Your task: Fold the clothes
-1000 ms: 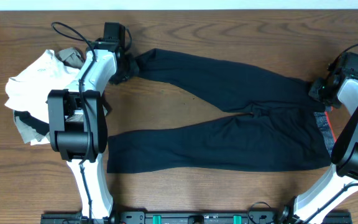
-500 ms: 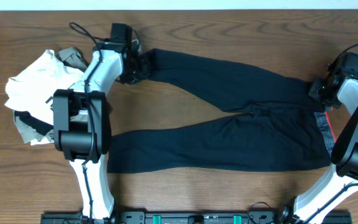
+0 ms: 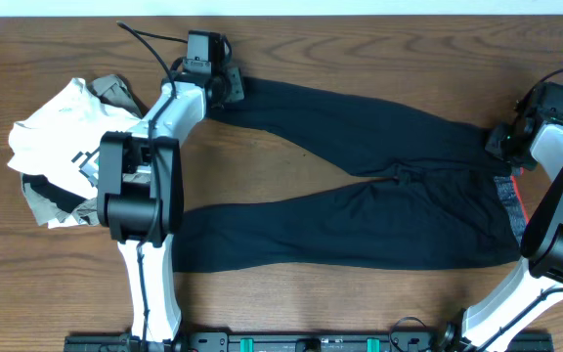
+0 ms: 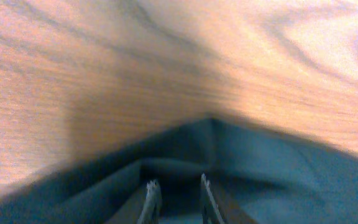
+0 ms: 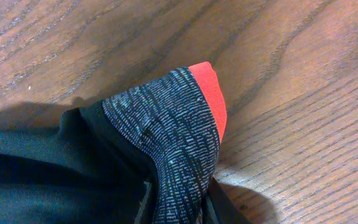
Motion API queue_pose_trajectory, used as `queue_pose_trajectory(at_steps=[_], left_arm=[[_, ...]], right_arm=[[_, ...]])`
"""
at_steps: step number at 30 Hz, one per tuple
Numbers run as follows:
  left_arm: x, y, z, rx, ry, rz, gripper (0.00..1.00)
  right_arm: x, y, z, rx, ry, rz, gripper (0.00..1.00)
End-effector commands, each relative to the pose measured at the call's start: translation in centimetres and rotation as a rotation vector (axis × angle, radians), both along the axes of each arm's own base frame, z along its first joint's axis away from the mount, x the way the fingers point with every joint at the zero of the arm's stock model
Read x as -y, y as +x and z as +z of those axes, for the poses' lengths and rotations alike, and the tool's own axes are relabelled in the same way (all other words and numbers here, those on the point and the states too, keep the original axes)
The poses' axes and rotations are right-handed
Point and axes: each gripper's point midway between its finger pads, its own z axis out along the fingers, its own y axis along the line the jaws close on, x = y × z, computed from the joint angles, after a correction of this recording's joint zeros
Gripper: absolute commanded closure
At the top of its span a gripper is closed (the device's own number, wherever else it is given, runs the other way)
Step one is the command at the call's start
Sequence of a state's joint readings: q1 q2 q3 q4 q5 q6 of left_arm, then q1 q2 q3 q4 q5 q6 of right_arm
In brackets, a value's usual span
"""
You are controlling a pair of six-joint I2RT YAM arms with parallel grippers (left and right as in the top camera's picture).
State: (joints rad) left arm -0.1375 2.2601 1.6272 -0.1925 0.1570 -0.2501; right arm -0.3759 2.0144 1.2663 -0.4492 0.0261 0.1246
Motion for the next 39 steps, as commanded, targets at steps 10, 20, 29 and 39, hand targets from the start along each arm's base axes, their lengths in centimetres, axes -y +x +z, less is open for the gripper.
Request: queue_pose_trajectory(at_steps=[10,20,29,39], left_arm=[[-8.0,3.9,3.7,0.15,0.169,0.231,0.76],[-8.3,-3.4,8.9,-0.056,0.171,0.234,0.75],[-8.2,-5.9,3.7,-0.229,0.153,0.24,0.49],[-7.3,-4.4,-1.5,-0.255,0.079,0.223,0.44]], right_arm=[[-0.2,-1.7,-1.0,-0.06,0.008,0.0,0.79],[0.0,-1.7,-1.0,-0.062,-0.003,-0.003,0.79],[-0.1,-2.0,-1.1,-0.073,0.0,0.0,0.78],[-0.1,-2.0,-1.1,-0.073,-0.001,0.002,0.78]])
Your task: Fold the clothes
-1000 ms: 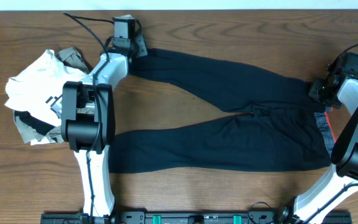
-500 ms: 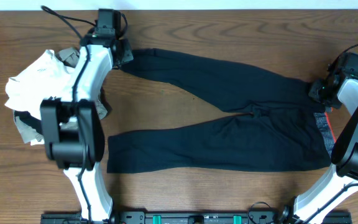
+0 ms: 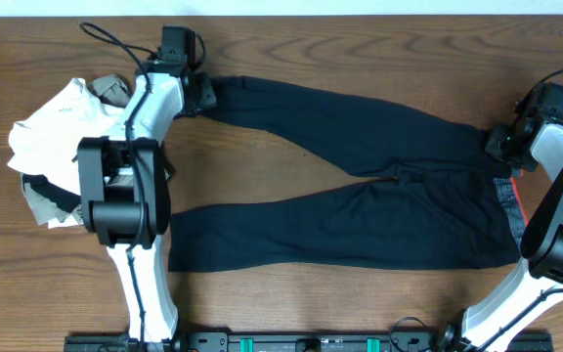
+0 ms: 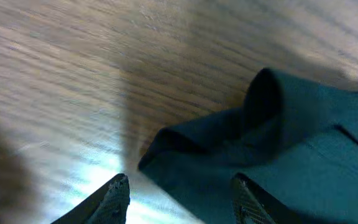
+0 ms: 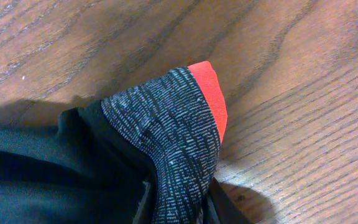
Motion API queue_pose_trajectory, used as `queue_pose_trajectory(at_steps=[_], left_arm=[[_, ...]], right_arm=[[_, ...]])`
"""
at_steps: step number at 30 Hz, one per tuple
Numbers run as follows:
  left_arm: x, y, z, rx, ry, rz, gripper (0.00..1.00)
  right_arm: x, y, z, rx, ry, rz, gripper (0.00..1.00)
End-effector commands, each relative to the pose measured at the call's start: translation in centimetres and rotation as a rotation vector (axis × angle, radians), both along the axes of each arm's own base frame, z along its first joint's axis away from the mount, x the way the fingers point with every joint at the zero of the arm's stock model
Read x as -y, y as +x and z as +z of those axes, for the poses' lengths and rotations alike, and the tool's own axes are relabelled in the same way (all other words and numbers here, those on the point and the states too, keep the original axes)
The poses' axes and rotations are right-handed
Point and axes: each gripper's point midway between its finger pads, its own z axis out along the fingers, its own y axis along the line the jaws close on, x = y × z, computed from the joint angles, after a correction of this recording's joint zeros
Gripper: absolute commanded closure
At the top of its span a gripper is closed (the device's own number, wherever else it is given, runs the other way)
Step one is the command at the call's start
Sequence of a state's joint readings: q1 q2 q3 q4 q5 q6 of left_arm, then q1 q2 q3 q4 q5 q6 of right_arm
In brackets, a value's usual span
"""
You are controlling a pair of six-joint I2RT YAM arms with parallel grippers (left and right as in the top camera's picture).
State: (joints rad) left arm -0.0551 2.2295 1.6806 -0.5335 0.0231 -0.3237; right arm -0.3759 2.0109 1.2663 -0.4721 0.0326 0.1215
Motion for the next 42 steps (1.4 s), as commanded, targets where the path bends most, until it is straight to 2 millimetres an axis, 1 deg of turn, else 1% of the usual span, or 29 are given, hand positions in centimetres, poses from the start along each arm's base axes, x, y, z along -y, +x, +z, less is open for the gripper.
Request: queue_pose_trajectory(at_steps=[1,4,7,11,14,15,16,18,19,23,29,32,34,39,42], left_arm=[[0.0,0.3,-0.9,0.001,-0.023,0.013,0.44],[0.0,0.7,-1.3,0.013,-0.024,0.013,0.44],[0.0,0.7,-1.9,0.007,-0.024,0.013,0.44],[0.2,0.0,-2.9,-0.032,-0.032,0.008,0.58],[0.2,-0.7,-4.0,-0.071,-0.03,0.009,0.59],[0.1,-0.9,-4.2,-0.082,-0.029,0.009,0.61],[0.1,-1.2,-4.4,-0.095,-0.028,0.01,0.68],[0.1,-1.7,-4.6,-0.118,-0.027,0.01,0.87],[0.1,-2.0,-4.6,-0.127,-0.026,0.01,0.94],[-0.3,-3.3,-4.4,-0.179,-0.016,0.018,0.94],[-3.7,-6.2,-2.6,-0.268,0.086,0.099,0.94],[-4.7,-8.3,-1.5,-0.336,0.089,0.127,0.94],[-5.4,-9.0,-1.2,-0.361,0.092,0.142,0.94],[-6.8,-8.8,-1.1,-0.349,0.1,0.181,0.94],[-7.1,-8.3,-1.0,-0.326,0.098,0.187,0.94]], right_arm=[[0.0,-1.5,-1.0,-0.052,-0.001,0.002,0.78],[0.0,-1.5,-1.0,-0.052,-0.001,0.002,0.78],[0.0,-1.5,-1.0,-0.052,-0.001,0.002,0.78],[0.0,-1.5,-1.0,-0.052,-0.001,0.002,0.78],[0.0,-1.5,-1.0,-0.053,0.0,0.002,0.78],[0.0,-1.6,-1.1,-0.055,0.001,0.002,0.78],[0.0,-1.6,-1.1,-0.056,0.001,0.002,0.78],[-0.1,-1.7,-1.1,-0.059,0.002,0.002,0.78],[-0.1,-1.7,-1.1,-0.06,0.002,0.002,0.78],[-0.1,-1.7,-1.1,-0.061,0.003,0.002,0.78],[0.0,-1.9,-1.1,-0.066,0.004,-0.001,0.78],[0.2,-1.9,-1.1,-0.063,0.003,-0.006,0.77],[0.4,-1.9,-1.1,-0.059,0.002,-0.01,0.76],[0.5,-1.8,-1.1,-0.056,0.001,-0.011,0.72],[0.5,-1.7,-1.0,-0.051,-0.001,-0.011,0.62]])
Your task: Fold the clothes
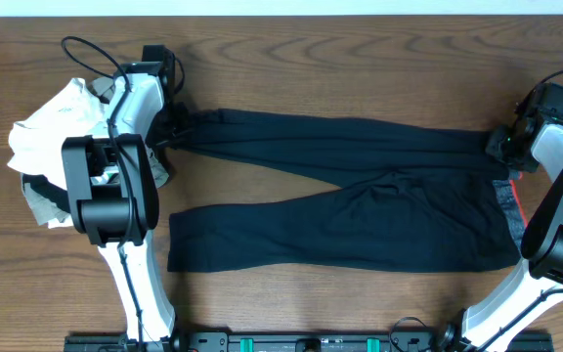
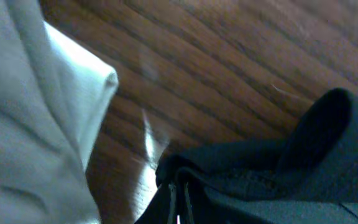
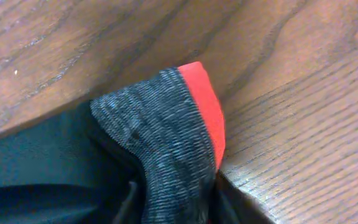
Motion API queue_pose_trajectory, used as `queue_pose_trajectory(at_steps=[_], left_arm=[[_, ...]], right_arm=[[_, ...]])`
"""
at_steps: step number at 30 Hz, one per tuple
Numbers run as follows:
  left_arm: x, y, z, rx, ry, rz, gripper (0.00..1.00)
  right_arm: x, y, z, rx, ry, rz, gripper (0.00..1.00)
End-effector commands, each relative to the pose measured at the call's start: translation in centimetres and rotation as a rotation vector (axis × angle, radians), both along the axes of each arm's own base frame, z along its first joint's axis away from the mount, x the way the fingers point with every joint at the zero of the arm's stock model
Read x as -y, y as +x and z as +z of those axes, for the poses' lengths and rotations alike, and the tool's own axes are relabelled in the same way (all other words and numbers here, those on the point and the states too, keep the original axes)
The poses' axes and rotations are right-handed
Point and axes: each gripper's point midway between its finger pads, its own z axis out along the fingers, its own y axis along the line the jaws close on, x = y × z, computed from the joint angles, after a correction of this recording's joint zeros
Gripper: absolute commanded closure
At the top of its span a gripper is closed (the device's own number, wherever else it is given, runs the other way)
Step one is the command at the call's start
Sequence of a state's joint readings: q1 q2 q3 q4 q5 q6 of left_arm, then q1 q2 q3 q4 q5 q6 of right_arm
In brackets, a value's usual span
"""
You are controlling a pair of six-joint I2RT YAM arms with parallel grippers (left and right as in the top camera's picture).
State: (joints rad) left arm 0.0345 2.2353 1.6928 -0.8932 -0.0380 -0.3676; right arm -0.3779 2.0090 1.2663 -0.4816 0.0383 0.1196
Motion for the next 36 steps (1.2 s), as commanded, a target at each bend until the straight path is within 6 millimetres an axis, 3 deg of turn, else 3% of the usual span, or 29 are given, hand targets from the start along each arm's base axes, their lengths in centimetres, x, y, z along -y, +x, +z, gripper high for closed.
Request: queue_pose_trajectory(at_steps=[1,6,10,12,15,18,20,23,26,29,32,36], left_arm=[[-1.7,0.2,0.8,0.031,0.053,0.032,0.94],[-0.3,0.8,1.0,0.049,-0.007,-0.042,0.78],[0.5,0.8,2.3,0.071,-0.056,-0.054,0.73],[0.6,1.0,3.6,0.099,-0.059,-0.055,0.72],[0.9,1.3,6.6,0.163,-0.069,-0.058,0.72],[1.8,0.9,9.9,0.221,-0.112,-0.069,0.72],[2.5,0.7,11.5,0.249,-0.138,-0.081,0.72],[3.3,0.1,13.0,0.265,-0.149,-0.097,0.61],[4.3,-0.8,12.9,0.231,-0.154,-0.117,0.56],[5.3,-1.7,12.4,0.19,-0.158,-0.138,0.55],[6.1,-1.9,12.2,0.181,-0.16,-0.158,0.56],[6.9,-2.0,12.2,0.182,-0.162,-0.178,0.55]], right_arm=[[0.5,-1.4,-1.0,-0.038,0.0,-0.008,0.6],[0.7,-0.6,0.7,0.001,-0.015,-0.009,0.55],[1.3,0.6,5.7,0.112,-0.062,-0.01,0.45],[1.6,1.0,8.8,0.183,-0.092,-0.011,0.39],[1.6,1.1,13.4,0.281,-0.136,0.007,0.38],[0.9,0.6,15.2,0.302,-0.136,0.038,0.42],[0.8,0.1,14.9,0.281,-0.127,0.038,0.41],[0.6,-0.3,12.7,0.225,-0.102,0.038,0.41],[0.5,-0.3,9.6,0.159,-0.068,0.04,0.42],[-1.4,0.1,5.6,0.107,0.047,0.127,0.47],[-3.4,0.3,3.2,0.09,0.15,0.205,0.55],[-4.1,0.1,0.6,0.044,0.19,0.213,0.62]])
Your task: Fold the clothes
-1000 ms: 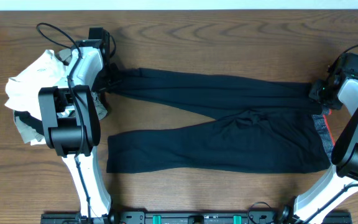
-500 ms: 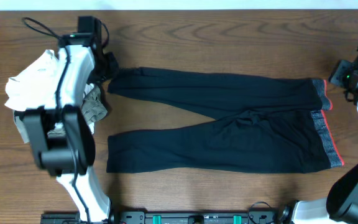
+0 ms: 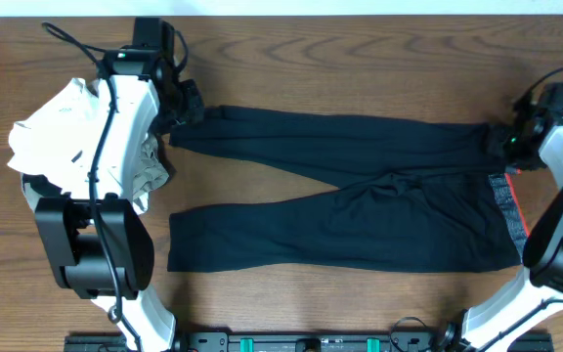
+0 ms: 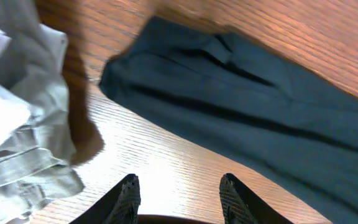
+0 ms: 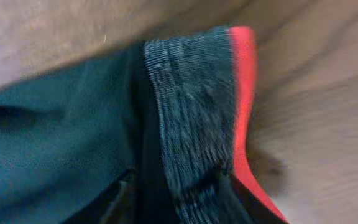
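Note:
Black pants (image 3: pixel 360 186) lie flat on the wooden table, legs pointing left and waist to the right. The upper leg's cuff (image 4: pixel 142 56) rests on the wood just ahead of my left gripper (image 4: pixel 179 182), which is open and holds nothing. In the overhead view the left gripper (image 3: pixel 182 103) hovers at the upper left, just above that cuff. My right gripper (image 3: pixel 512 140) is at the pants' upper right corner. It is shut on the grey, red-edged waistband (image 5: pixel 191 112), a blurred view.
A heap of white and grey clothes (image 3: pixel 57 127) lies left of the pants, close beside the left arm, and shows as grey fabric (image 4: pixel 17 143) in the left wrist view. The table's far edge (image 3: pixel 360 12) runs along the top.
The left gripper has let go of the upper leg's cuff and now stands open, farther back from it. The cuff lies flat. The right gripper still holds the waistband, shifted slightly right.
The left gripper was first shut on the upper leg's cuff, the leg lying slanted. Then it was open beside the cuff, farther left. Then it was shut on the cuff near the heap, the leg straighter. Now it is open. The right gripper held the waistband throughout.

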Motion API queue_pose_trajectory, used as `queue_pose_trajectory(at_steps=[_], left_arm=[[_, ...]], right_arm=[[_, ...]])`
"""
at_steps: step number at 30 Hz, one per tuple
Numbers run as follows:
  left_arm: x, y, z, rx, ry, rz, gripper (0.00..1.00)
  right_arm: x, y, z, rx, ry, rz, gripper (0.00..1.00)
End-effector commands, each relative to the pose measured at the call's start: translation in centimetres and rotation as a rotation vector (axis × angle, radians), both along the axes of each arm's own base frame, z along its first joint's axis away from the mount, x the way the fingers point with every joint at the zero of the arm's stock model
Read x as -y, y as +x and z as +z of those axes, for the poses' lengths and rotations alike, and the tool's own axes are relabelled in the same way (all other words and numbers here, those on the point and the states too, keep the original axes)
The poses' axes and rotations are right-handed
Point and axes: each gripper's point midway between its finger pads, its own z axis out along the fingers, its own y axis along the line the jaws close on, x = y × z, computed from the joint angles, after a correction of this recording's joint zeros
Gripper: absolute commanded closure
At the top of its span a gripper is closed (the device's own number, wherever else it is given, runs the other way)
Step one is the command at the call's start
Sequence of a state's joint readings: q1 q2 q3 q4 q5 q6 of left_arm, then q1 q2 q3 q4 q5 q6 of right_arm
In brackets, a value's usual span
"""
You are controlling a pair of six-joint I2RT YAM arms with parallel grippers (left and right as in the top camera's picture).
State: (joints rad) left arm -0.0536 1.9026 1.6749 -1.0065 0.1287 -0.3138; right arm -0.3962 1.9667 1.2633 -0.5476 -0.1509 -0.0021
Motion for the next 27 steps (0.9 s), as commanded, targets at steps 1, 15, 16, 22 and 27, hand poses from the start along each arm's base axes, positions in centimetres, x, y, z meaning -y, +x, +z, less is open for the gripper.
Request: queue_pose_trajectory(at_steps=[1,15,16,22,27], left_arm=[[0.4,-0.3,-0.5,-0.016,0.0,-0.016,0.55],[0.5,-0.7,-0.7,-0.034,0.001,-0.018,0.55],[0.5,-0.7,-0.7,-0.033,0.001,-0.018,0.55],[0.5,-0.7,-0.7,-0.033,0.001,-0.018,0.55],[0.5,-0.7,-0.7,-0.033,0.002,-0.018,0.55]], right_arm=[[-1.5,0.3,-1.4,-0.004,0.059,0.056,0.63],[0.1,7.6,-3.9,0.259,0.013,0.019,0.37],[0.1,8.0,-3.6,0.282,0.013,0.019,0.36],[-0.4,9.2,-2.7,0.338,0.029,0.033,0.23],[-0.5,9.8,1.1,0.418,0.053,0.062,0.01]])
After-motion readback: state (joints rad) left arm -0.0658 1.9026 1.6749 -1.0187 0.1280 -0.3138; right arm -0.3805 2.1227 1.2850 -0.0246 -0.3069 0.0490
